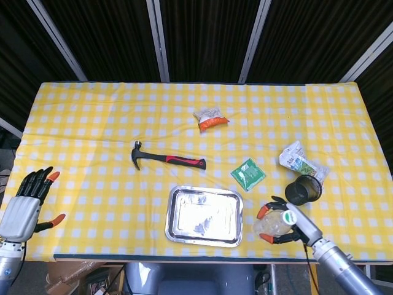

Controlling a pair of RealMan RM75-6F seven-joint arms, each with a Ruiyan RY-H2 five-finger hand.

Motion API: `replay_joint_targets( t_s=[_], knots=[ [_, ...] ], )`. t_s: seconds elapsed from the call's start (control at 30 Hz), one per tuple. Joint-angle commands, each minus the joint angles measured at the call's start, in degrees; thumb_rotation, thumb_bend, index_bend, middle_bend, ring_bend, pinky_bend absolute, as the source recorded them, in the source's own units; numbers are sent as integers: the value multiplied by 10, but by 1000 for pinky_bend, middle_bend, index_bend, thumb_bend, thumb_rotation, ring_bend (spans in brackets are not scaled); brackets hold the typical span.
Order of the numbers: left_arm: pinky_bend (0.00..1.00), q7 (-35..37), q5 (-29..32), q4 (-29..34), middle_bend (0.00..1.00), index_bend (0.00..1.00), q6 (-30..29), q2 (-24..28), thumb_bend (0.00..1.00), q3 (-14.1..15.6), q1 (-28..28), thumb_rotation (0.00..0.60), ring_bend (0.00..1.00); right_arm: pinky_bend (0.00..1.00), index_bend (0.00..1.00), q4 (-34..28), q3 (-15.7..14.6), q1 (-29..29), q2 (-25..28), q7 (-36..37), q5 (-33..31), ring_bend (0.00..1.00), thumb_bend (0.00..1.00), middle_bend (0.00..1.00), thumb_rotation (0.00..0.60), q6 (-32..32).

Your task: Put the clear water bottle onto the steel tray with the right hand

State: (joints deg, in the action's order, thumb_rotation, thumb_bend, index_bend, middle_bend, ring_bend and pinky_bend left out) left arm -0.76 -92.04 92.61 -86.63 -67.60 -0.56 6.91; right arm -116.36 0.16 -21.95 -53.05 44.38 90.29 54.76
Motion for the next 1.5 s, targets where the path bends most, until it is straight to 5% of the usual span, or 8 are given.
replay_joint_targets(
  t_s=[0.03,0.3,0.6,1.5],
  knots=[
    [0,13,-6,-1,0,76,-5,5,189,0,0,600,0,0,661,-41,20,-37,-76,-93,-50,266,513,534,600,-42],
    [0,48,-12,-9,0,76,-9,15,189,1,1,600,0,0,662,-24,60,-88,-203,-217,-190,266,513,534,600,-65],
    [0,52,-13,-9,0,76,-4,16,188,2,4,600,0,0,661,8,81,-96,-250,-258,-243,266,512,534,600,-31],
    [0,34,-6,-11,0,76,1,7,189,0,7,600,0,0,661,134,37,-54,-341,-204,-133,269,514,534,600,24]
  ],
)
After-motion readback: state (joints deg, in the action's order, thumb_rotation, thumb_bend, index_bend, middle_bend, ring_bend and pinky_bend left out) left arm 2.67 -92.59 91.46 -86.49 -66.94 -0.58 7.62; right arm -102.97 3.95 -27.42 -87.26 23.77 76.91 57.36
